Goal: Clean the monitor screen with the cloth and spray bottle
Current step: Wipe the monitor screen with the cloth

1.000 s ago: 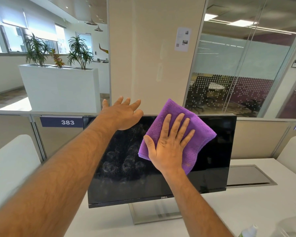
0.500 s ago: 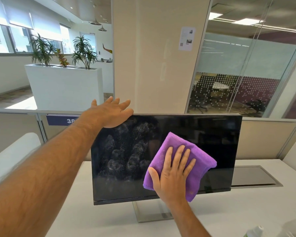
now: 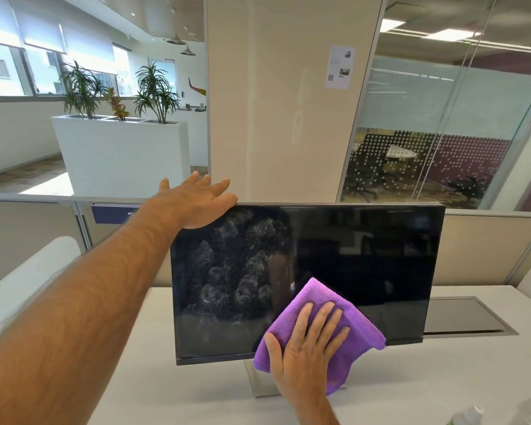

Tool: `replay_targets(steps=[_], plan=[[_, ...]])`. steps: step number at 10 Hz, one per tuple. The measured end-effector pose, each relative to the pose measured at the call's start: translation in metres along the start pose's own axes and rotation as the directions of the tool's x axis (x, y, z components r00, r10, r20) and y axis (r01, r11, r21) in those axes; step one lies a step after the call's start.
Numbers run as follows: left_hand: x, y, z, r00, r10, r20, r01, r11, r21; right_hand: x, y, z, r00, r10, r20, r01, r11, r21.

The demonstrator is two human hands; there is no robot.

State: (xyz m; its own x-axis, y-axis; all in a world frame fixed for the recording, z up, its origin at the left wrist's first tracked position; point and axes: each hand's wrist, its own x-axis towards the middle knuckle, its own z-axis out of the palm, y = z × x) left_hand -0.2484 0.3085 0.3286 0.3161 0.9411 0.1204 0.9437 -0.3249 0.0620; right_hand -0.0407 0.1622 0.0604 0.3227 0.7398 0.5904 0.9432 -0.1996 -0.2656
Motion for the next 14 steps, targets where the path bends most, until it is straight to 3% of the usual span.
replay_targets(steps=[2, 5, 8, 11, 14], plan=[[-0.005, 0.002, 0.000, 0.999, 0.027, -0.042, -0.026, 0.999, 0.021, 0.007, -0.012, -0.004, 1.000, 0.028, -0.001, -0.028, 0.999, 0.032], [-0.014, 0.009, -0.005, 0.997, 0.052, -0.061, -0.049, 0.997, 0.055, 0.091, -0.038, -0.048, 0.984, 0.056, -0.167, -0.044, 0.996, 0.073], [-0.015, 0.008, -0.004, 0.997, 0.043, -0.063, -0.039, 0.997, 0.060, 0.139, -0.059, -0.080, 0.970, -0.009, -0.241, 0.024, 0.998, 0.058], [-0.016, 0.009, -0.005, 0.998, 0.024, -0.063, -0.022, 0.999, 0.045, 0.126, -0.062, -0.074, 0.948, -0.239, -0.211, 0.231, 0.971, -0.064], [-0.022, 0.011, -0.008, 0.998, 0.029, -0.059, -0.027, 0.999, 0.026, 0.059, -0.023, -0.027, 0.960, -0.260, -0.107, 0.249, 0.963, -0.102]])
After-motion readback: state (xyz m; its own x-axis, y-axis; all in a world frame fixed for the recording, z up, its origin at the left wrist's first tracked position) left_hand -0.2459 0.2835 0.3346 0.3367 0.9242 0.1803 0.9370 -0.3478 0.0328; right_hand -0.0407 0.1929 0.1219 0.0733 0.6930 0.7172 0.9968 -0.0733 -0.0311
